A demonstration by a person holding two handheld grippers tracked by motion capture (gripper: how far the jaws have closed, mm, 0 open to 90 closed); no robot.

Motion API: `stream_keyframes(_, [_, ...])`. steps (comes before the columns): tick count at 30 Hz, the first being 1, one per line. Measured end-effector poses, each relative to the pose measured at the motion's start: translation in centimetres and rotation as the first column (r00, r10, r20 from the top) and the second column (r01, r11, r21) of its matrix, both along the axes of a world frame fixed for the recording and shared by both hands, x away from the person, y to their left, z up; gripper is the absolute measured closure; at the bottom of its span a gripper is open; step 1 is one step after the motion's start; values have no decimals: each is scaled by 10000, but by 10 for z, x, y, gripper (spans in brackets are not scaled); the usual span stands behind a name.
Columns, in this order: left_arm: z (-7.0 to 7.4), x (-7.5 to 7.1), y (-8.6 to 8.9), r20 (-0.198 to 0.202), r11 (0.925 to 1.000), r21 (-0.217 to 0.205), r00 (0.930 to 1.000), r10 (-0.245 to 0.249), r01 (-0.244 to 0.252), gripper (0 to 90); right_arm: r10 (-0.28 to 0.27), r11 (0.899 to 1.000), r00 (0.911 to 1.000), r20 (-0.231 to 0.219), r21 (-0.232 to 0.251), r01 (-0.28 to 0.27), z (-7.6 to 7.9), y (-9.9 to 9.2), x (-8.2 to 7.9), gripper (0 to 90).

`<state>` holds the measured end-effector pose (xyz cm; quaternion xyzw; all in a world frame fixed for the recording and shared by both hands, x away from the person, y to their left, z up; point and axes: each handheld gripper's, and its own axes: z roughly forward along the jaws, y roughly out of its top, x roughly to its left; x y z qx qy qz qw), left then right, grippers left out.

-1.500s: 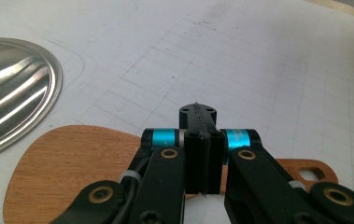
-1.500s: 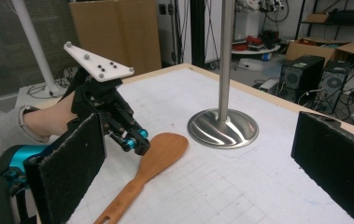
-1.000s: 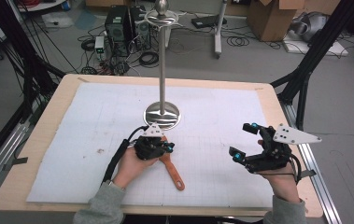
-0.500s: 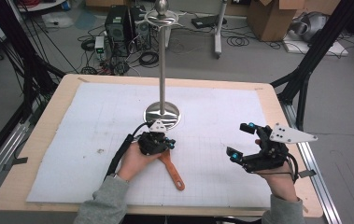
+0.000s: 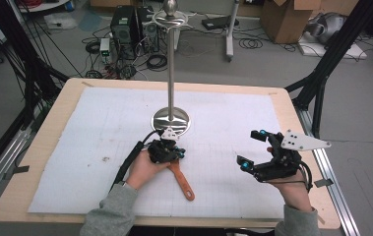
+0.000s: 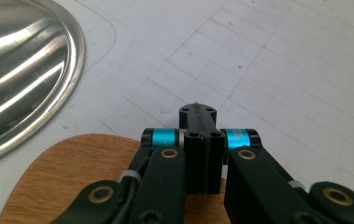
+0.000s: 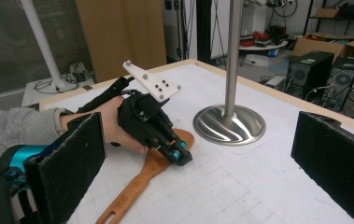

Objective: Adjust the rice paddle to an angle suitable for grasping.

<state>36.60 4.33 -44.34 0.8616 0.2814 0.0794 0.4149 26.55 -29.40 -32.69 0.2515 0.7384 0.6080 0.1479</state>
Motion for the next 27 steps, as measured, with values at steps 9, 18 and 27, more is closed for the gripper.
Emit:
stream_keyframes(9, [5,-9,4,429,9969,784,9991,-68,34,897,22,10000,10000,66,-3,-22,0,0,1,18])
stream_keyframes(18, [9,-16,30,494,9884,1512,9988,70,-144,897,209,9996,9998,-20,-173,-209,-1,10,7,18])
stream_keyframes(27, [8,-23,55,482,9903,1301,9979,432,-491,897,398,9989,9992,-74,-258,-400,-1,20,13,18])
